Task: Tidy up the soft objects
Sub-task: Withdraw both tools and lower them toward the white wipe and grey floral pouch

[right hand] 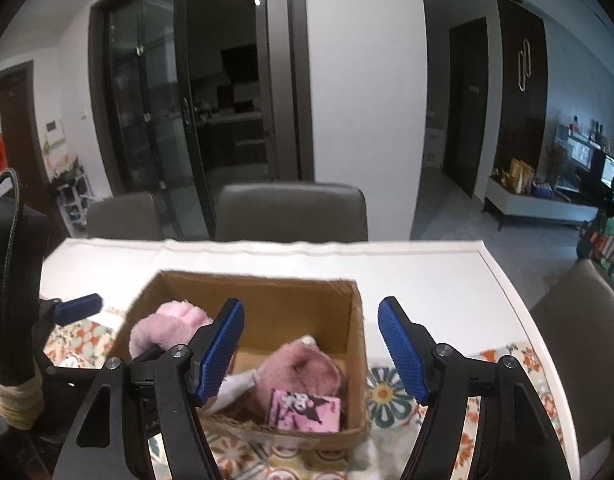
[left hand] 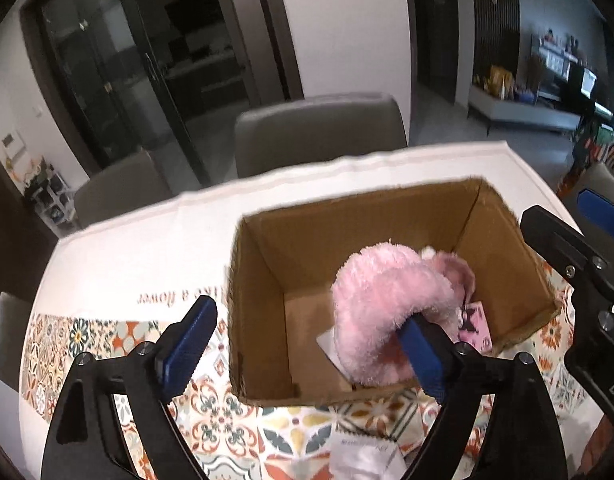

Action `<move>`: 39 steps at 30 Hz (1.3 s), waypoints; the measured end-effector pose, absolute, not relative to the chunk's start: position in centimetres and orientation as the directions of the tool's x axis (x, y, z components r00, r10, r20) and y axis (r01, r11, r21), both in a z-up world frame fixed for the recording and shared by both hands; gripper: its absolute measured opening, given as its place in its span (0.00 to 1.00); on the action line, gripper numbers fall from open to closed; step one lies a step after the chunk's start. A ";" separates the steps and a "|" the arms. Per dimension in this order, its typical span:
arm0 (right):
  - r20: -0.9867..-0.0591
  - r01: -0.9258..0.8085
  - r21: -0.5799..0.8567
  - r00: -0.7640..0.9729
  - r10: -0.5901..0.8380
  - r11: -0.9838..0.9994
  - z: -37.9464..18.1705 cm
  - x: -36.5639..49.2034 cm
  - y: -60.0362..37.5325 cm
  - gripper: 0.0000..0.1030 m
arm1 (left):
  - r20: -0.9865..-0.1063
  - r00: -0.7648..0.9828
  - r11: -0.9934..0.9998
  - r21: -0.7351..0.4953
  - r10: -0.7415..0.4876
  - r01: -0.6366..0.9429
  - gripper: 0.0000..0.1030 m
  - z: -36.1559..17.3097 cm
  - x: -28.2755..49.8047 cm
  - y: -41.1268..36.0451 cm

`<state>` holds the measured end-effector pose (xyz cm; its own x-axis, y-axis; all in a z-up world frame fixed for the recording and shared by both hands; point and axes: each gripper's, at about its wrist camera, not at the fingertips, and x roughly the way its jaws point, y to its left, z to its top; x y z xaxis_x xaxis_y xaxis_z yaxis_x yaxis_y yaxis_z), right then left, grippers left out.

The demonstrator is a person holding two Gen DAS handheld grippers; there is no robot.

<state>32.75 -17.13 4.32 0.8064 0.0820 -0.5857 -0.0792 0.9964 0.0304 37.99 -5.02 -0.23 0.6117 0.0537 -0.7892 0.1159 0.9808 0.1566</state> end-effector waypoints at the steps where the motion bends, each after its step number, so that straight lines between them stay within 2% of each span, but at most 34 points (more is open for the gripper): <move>1: -0.598 -0.075 0.030 0.798 0.078 0.997 4.1 32.8 -17.2 0.69 | -0.807 0.588 0.981 0.151 0.054 0.118 0.87 -0.4 38.3 -5.0; 6: -0.658 -0.057 0.007 0.752 0.048 0.998 3.3 33.6 -17.4 0.69 | -0.901 0.434 0.982 0.099 0.019 0.162 0.88 -1.6 40.4 -5.0; 9: -0.686 -0.051 -0.003 0.727 0.035 0.999 3.1 34.3 -17.2 0.69 | -0.915 0.401 0.981 0.109 0.036 0.161 0.88 -1.5 40.9 -5.1; 12: -0.709 -0.048 0.003 0.704 0.036 0.999 2.9 34.7 -17.1 0.69 | -0.887 0.458 0.980 0.141 0.061 0.142 0.88 -0.4 40.4 -5.0; 18: -0.697 -0.037 0.017 0.716 0.038 0.999 3.4 34.0 -17.3 0.69 | -0.848 0.528 0.988 0.113 0.040 0.107 0.88 1.2 38.8 -3.9; 35: -0.614 -0.060 0.067 0.784 0.088 0.996 5.8 27.2 -18.0 0.69 | -0.655 0.755 0.995 0.060 -0.022 0.081 0.87 5.3 28.2 -2.7; 39: -0.598 -0.071 0.078 0.794 0.103 0.994 5.7 25.3 -18.1 0.69 | -0.634 0.773 0.995 0.052 -0.036 0.088 0.87 5.3 26.4 -2.6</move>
